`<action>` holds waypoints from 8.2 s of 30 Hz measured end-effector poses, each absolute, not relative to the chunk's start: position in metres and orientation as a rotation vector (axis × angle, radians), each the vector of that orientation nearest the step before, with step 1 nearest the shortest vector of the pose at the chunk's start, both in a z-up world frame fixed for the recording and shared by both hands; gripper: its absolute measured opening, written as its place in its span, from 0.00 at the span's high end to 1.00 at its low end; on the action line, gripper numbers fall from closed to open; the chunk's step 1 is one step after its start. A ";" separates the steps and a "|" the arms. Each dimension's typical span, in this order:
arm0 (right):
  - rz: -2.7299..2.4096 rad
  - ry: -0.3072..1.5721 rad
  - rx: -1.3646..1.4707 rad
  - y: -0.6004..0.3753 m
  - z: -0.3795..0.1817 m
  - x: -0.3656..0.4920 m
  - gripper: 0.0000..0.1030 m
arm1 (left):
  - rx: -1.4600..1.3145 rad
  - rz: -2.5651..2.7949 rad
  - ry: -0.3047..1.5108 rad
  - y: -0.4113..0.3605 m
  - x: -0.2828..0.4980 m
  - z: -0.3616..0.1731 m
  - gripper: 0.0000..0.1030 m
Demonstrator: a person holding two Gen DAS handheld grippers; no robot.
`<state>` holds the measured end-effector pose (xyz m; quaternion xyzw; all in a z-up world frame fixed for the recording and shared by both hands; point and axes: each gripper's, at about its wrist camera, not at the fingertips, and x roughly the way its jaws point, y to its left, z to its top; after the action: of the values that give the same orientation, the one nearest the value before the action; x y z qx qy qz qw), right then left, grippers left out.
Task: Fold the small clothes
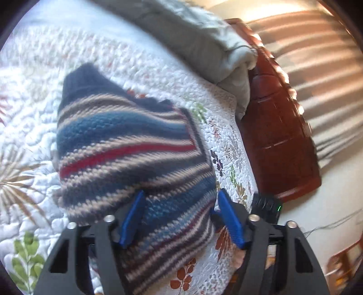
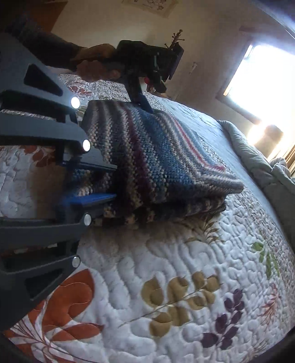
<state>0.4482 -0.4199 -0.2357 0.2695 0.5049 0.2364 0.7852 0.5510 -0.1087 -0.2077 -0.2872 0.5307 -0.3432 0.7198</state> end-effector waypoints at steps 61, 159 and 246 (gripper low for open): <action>0.671 1.407 0.791 -0.392 -0.256 0.593 0.04 | -0.823 -0.734 1.311 -0.044 0.570 -0.269 0.04; 0.633 1.157 0.129 -0.049 -0.189 0.289 0.85 | -0.759 -0.518 0.858 0.199 0.163 -0.219 0.12; 0.374 0.893 -0.004 -0.095 -0.036 0.008 0.03 | -0.149 0.198 0.771 0.070 -0.063 -0.031 0.04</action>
<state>0.0078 -0.0948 -0.0363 -0.0021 0.4291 0.1797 0.8852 -0.0634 0.0701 -0.0307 -0.0725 0.3750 0.0962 0.9192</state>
